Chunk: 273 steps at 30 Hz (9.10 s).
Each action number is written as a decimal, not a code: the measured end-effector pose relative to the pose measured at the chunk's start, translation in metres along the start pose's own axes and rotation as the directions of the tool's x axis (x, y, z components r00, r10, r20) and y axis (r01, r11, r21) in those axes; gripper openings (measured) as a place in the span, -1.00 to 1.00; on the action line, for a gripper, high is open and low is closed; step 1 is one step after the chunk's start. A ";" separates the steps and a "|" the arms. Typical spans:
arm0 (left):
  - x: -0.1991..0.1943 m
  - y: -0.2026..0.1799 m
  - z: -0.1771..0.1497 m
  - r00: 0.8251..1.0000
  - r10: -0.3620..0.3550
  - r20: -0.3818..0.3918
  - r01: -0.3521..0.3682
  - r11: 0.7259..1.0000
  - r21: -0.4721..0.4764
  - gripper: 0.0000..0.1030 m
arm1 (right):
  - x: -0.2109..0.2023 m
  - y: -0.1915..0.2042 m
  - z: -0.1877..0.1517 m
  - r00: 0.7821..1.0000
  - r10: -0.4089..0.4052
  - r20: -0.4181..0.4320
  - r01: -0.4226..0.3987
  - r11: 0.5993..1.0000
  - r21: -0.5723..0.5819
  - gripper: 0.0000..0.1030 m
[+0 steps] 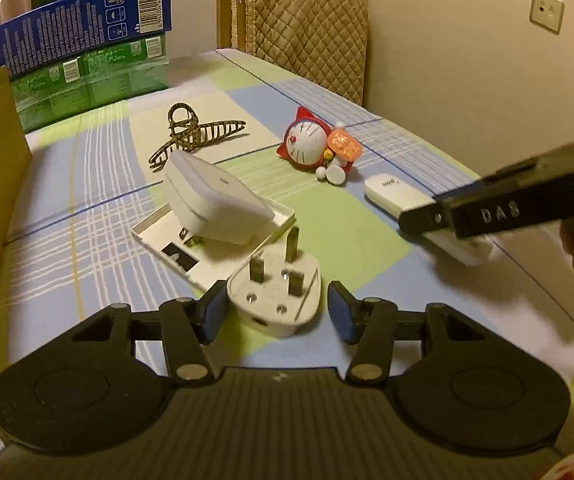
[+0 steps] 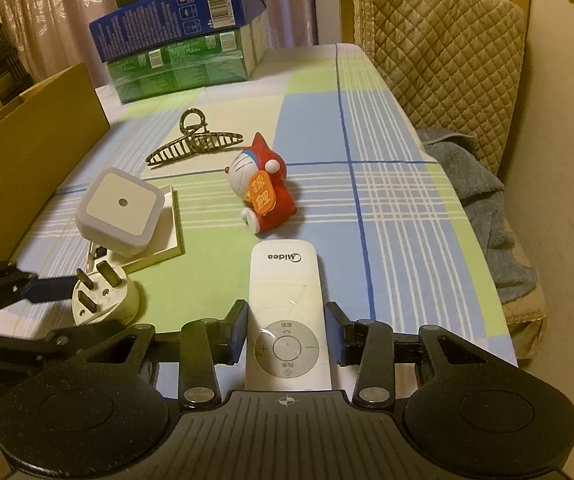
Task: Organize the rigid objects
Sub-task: 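Grasp the white remote with the right tool while the left tool grasps the white plug, then carry the white plug and remote into the cardboard box and open both tools, then move both tools back over the table items, then grasp the white square night light with the right tool while the left tool grasps the white plate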
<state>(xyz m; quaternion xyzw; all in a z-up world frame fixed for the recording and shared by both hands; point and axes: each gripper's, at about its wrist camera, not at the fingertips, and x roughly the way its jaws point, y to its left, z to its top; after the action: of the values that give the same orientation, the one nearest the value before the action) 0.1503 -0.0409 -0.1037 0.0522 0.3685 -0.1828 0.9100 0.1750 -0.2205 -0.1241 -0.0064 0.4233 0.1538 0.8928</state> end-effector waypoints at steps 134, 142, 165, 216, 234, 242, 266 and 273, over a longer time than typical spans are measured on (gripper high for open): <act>-0.221 0.278 0.004 0.915 0.402 0.039 -0.378 0.887 -0.266 -0.10 | 0.001 0.336 0.111 0.942 0.334 0.031 -0.324 0.930 -0.173 -0.27; -0.221 0.275 0.003 0.915 0.401 0.039 -0.377 0.887 -0.267 -0.10 | 0.001 0.334 0.109 0.941 0.336 0.033 -0.326 0.930 -0.172 -0.27; -0.252 0.227 0.015 0.918 0.383 0.107 -0.338 0.893 -0.297 -0.10 | -0.072 0.272 0.093 0.942 0.283 0.183 -0.267 0.958 -0.105 -0.27; -0.113 0.050 0.011 0.976 0.218 0.022 -0.205 0.944 -0.259 0.28 | -0.089 0.078 0.018 0.986 0.074 0.147 -0.094 0.986 0.135 0.22; -0.045 0.082 -0.008 0.969 0.240 -0.048 -0.241 0.900 -0.362 0.41 | 0.035 0.086 0.061 0.969 0.245 0.017 -0.244 0.958 0.148 0.35; -0.039 0.086 -0.009 0.972 0.232 -0.045 -0.232 0.897 -0.377 0.42 | 0.062 0.090 0.063 0.967 0.253 -0.039 -0.243 0.956 0.162 0.35; 0.008 0.050 0.027 0.990 0.139 -0.027 -0.141 0.940 -0.310 0.69 | -0.014 0.027 0.059 0.994 -0.004 0.112 -0.018 0.982 0.190 0.20; 0.035 0.041 0.036 0.988 0.146 -0.052 -0.155 0.932 -0.329 0.80 | -0.015 0.019 0.059 0.994 -0.015 0.112 -0.009 0.978 0.210 0.20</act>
<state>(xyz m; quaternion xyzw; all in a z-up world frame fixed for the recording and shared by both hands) 0.2122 -0.0216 -0.1033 -0.0712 0.4010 -0.0474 0.9120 0.2051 -0.1983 -0.0722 0.0962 0.3861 0.1069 0.9112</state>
